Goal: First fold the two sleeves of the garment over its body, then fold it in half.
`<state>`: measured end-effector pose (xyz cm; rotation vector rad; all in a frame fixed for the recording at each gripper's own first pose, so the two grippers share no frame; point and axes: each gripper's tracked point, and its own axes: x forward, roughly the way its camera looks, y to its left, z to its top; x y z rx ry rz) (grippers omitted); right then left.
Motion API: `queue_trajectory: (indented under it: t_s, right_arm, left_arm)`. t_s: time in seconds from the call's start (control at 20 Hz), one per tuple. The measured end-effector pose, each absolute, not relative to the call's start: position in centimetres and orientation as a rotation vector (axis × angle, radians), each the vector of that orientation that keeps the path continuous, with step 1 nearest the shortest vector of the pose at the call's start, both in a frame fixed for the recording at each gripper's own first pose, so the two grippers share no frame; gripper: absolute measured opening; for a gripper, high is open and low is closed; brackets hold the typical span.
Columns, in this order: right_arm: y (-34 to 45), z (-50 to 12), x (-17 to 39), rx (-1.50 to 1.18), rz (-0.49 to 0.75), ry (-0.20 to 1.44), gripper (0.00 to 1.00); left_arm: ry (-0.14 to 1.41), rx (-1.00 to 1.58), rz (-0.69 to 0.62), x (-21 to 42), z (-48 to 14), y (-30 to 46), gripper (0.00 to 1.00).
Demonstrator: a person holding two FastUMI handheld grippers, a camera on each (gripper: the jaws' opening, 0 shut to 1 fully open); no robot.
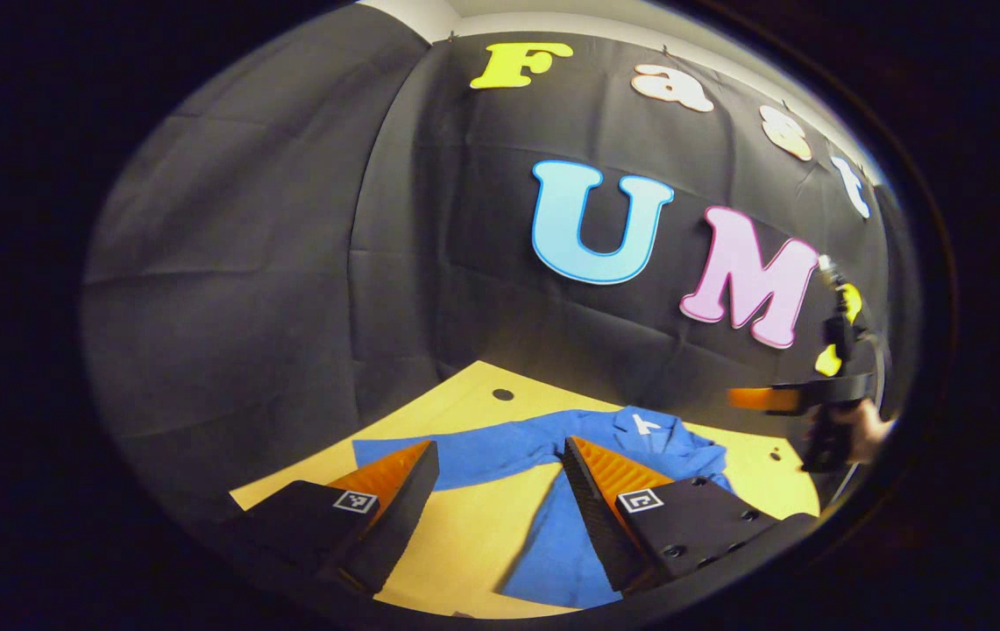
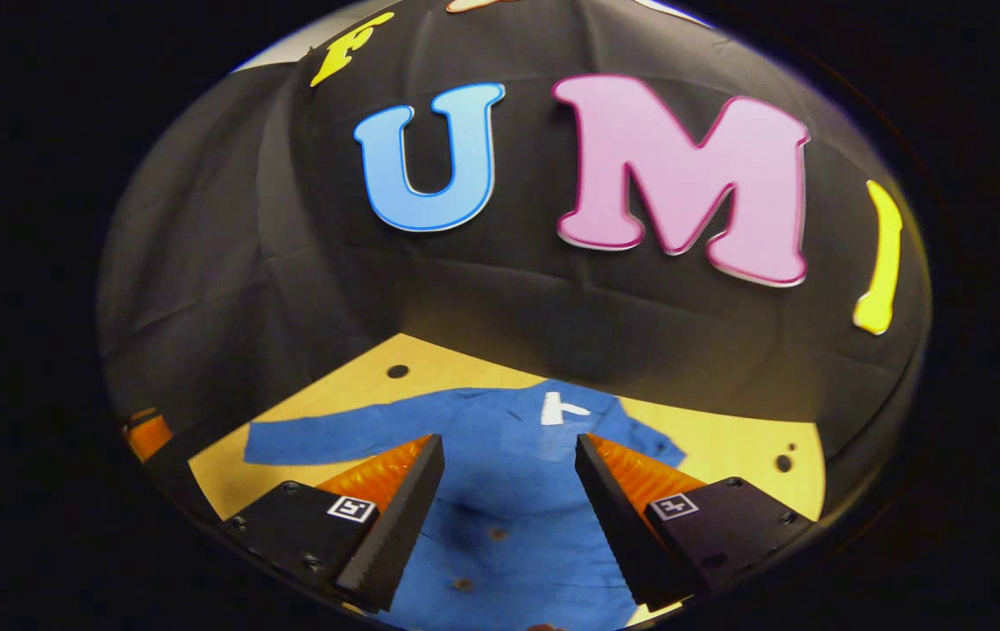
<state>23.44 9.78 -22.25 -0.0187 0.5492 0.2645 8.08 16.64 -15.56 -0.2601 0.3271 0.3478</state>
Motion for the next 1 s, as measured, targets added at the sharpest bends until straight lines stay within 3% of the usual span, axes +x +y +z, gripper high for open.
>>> queue_trajectory:
  t_s: [0.15,0.5,0.65,1.0]
  right_arm:
    - [2.0,-20.2,19.3,-0.06,0.097,0.537,0.98]
    - [-12.7,-15.3,9.5,0.006,-0.244,0.523,0.97]
    - [-17.5,-13.7,5.5,-0.012,-0.363,0.513,0.97]
    - [-20.2,-13.7,-0.8,0.043,-0.491,0.548,0.97]
  left_arm:
    - [0.409,-0.273,0.412,11.0,-19.9,20.8,0.8]
    - [0.774,-0.403,0.663,12.6,-32.1,28.3,0.84]
    - [0.869,-0.368,0.764,13.0,-32.9,29.3,0.85]
    - [0.923,-0.408,0.69,14.5,-34.2,28.4,0.84]
